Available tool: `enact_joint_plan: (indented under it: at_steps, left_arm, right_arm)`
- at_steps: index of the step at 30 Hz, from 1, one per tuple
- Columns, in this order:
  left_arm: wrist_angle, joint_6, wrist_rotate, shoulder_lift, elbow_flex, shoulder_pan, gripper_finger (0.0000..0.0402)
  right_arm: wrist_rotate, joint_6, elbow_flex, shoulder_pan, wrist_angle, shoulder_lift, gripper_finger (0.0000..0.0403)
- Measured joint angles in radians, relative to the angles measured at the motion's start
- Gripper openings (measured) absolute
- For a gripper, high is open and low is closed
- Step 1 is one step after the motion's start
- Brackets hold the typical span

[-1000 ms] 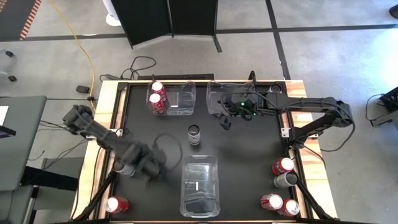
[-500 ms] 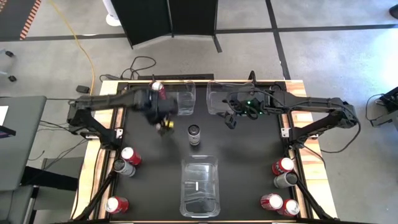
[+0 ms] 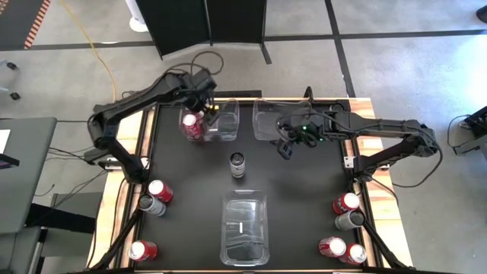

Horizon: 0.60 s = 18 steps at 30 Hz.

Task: Sort soda cans
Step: Put the red white soda can into the left transparent bin

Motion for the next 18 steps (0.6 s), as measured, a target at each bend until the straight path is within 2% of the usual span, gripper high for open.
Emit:
enact_joint_plan:
  at_steps: [8, 18]
  left_arm:
    - [0.07, 0.122, 0.0, 0.123, 0.0, 0.069, 0.03]
    - [0.081, 0.291, -0.012, 0.234, 0.0, 0.093, 0.03]
  right_arm:
    - [0.003, 0.072, 0.0, 0.004, -0.067, 0.0, 0.034]
    - [0.049, 0.113, 0.0, 0.018, -0.075, 0.0, 0.034]
